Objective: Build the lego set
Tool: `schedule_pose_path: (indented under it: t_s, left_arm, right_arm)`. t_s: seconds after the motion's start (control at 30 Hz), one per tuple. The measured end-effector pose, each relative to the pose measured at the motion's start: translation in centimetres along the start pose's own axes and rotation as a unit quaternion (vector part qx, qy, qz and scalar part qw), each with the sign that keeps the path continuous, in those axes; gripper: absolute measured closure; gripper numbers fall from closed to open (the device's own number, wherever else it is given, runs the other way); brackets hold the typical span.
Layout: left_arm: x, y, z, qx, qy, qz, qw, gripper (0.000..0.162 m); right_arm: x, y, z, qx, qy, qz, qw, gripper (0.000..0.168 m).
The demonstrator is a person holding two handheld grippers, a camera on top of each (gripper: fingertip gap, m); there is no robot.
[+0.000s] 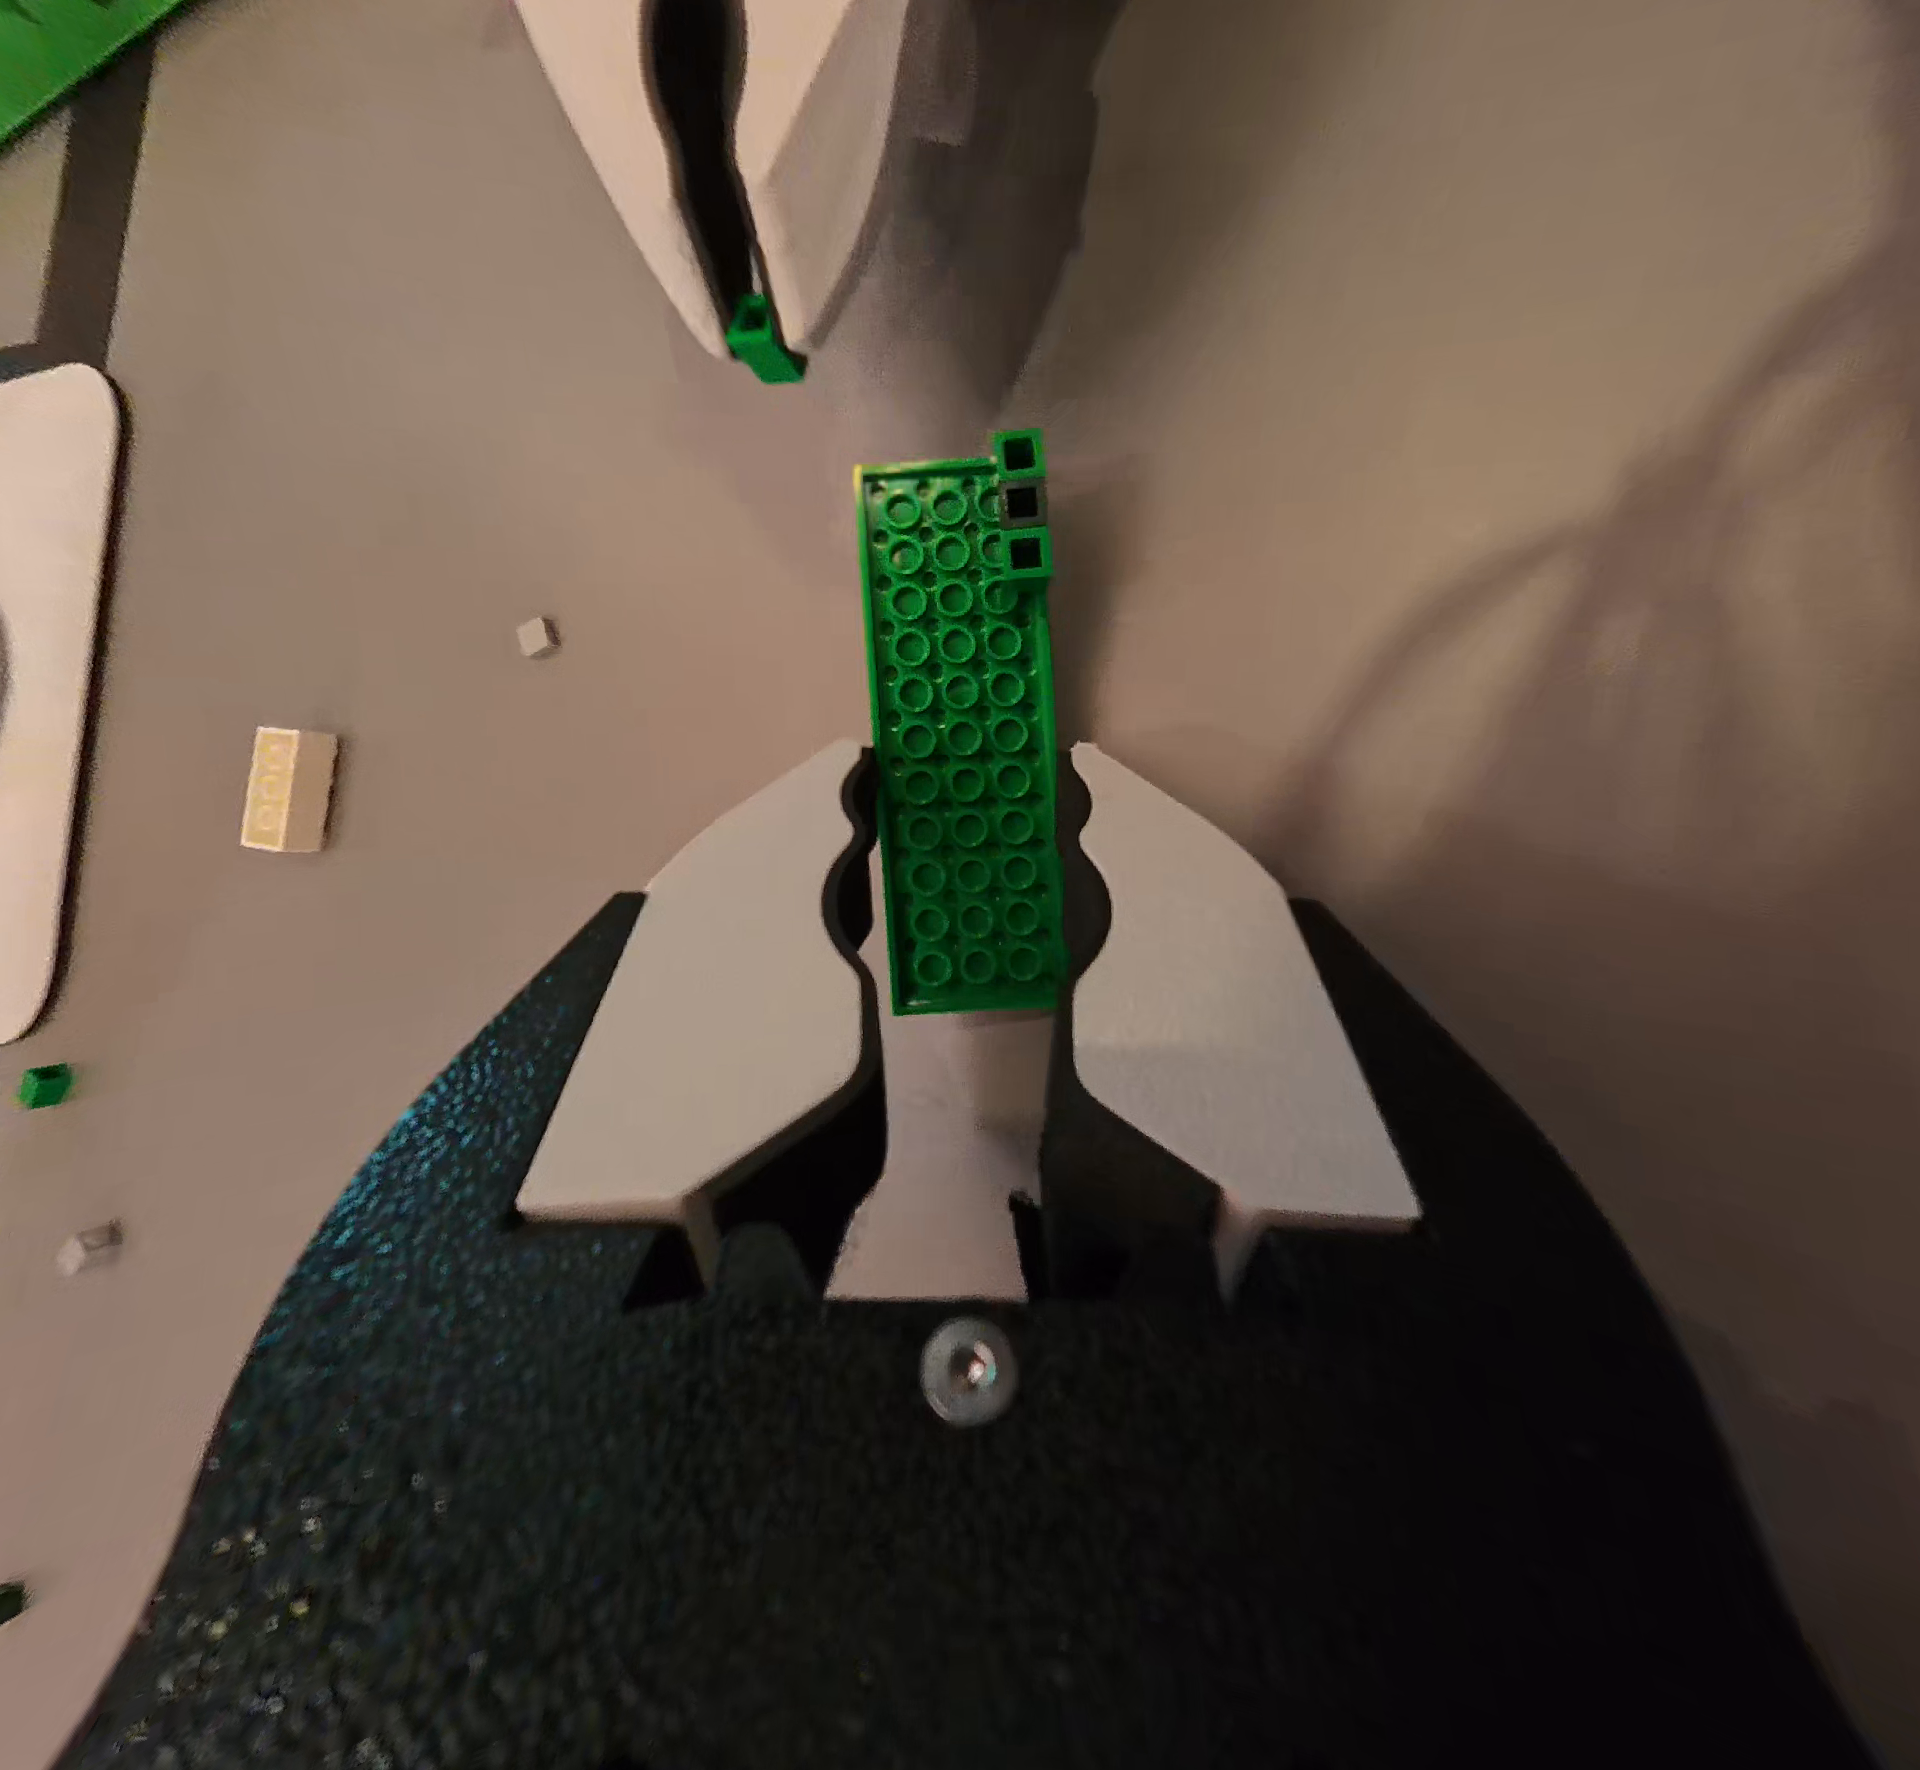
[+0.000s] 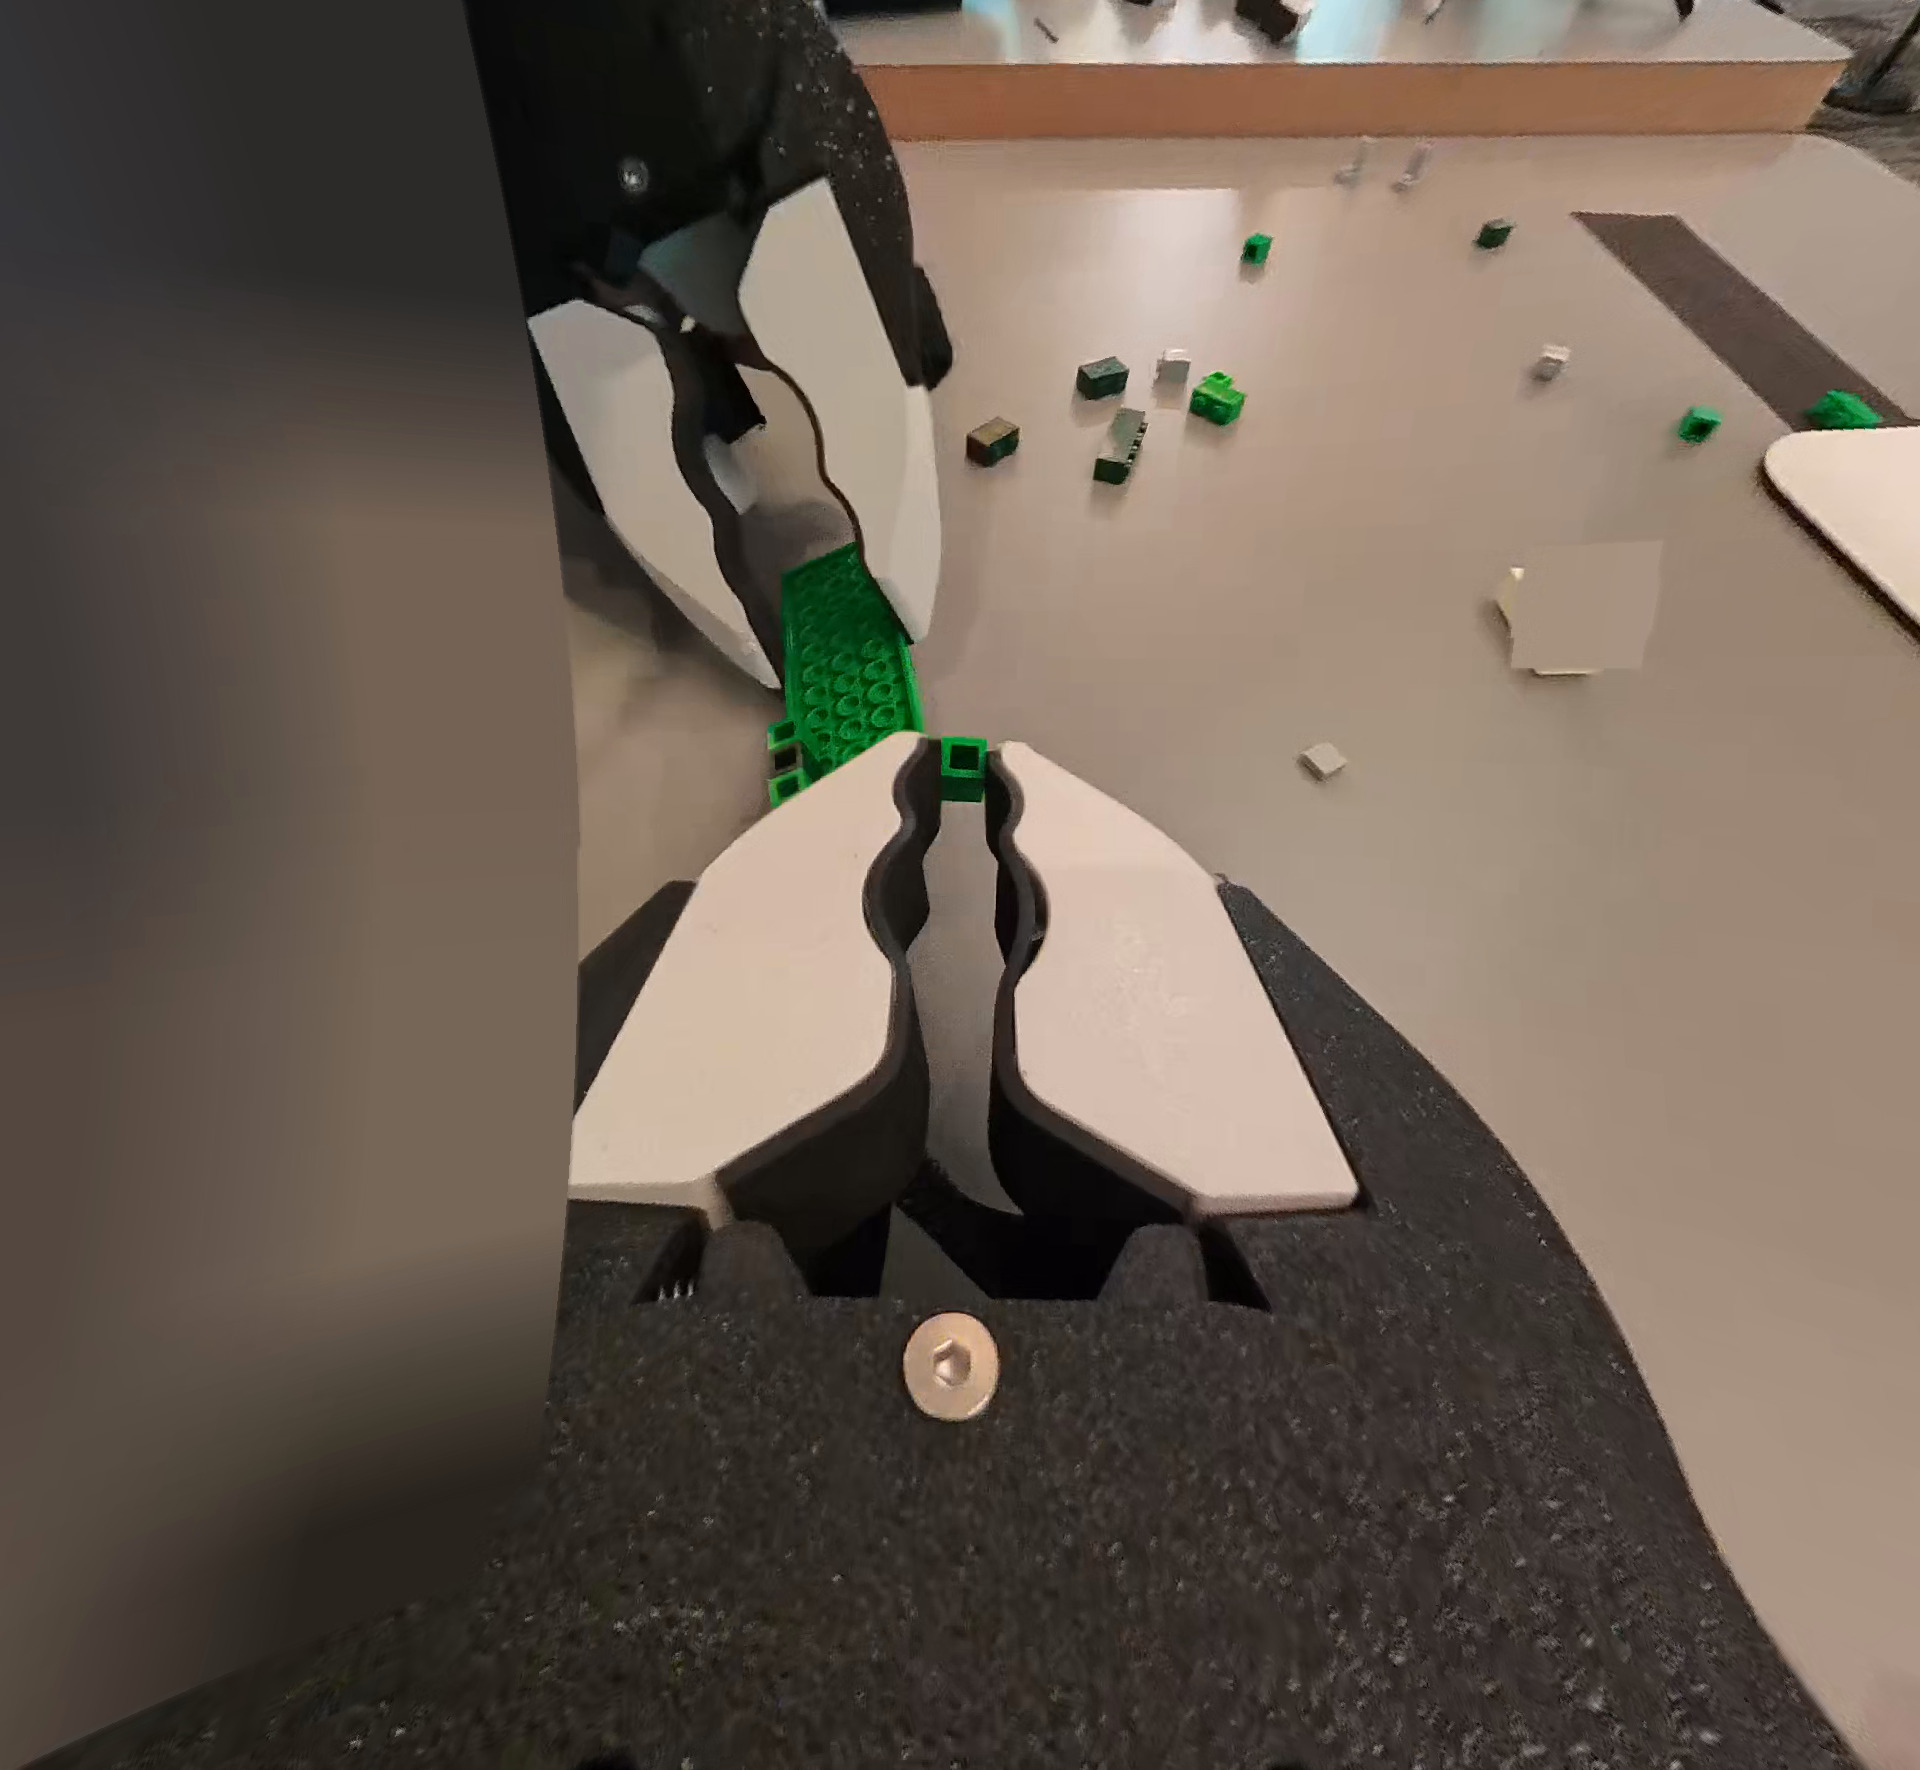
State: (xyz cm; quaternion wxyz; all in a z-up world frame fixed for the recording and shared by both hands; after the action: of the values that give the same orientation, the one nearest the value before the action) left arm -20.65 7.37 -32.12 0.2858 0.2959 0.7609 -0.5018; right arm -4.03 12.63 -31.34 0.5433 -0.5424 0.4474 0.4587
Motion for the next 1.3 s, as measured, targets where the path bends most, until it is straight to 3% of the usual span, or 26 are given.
schedule_pose_path:
  t_s: [0.03, 0.27, 0.53, 0.8, 1.0, 1.2, 1.3]
  left_arm:
    - [0.0, 0.1, 0.1, 0.005, -0.004, -0.002, 1.0, 0.13]
    - [-0.2, 0.3, 0.4, 0.028, -0.017, 0.009, 0.999, 0.13]
    - [-0.3, 0.4, 0.5, 0.021, -0.003, 0.024, 0.999, 0.13]
    - [0.1, 0.6, 0.5, 0.034, -0.011, 0.024, 0.999, 0.13]
    - [0.3, 0.9, 0.6, 0.076, -0.089, 0.036, 0.992, 0.13]
    - [0.8, -0.3, -0.1, 0.085, -0.158, 0.011, 0.984, 0.109]
    - [0.7, -1.6, 0.1, 0.102, -0.207, 0.006, 0.973, 0.107]
  right_arm:
    - [0.1, 0.0, -0.1, -0.004, -0.008, -0.006, 1.0, 0.161]
    - [0.6, 1.1, -1.7, -0.05, -0.056, -0.05, 0.996, 0.161]
    - [1.1, 1.4, -1.9, -0.031, -0.113, -0.083, 0.99, 0.16]
    - [1.3, 1.3, -1.6, -0.039, -0.095, -0.092, 0.99, 0.16]
    - [0.6, 0.6, -0.8, -0.038, -0.052, -0.044, 0.997, 0.161]
    - [0.3, 0.1, -0.6, -0.043, -0.036, -0.017, 0.998, 0.161]
    - [0.3, 0.0, -0.7, -0.051, -0.037, -0.014, 0.998, 0.161]
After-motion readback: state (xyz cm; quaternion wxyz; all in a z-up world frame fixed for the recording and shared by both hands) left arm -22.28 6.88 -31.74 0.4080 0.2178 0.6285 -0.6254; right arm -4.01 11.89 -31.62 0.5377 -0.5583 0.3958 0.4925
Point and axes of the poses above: each gripper's, where its closed fingertips meet, y out along the fingers, x out of its underside, z = x × y across the jaws, the point moved 8 cm from there along -y, back along the fingers, and after that the axes turned 13 degrees about z, right-handed, at the moved point
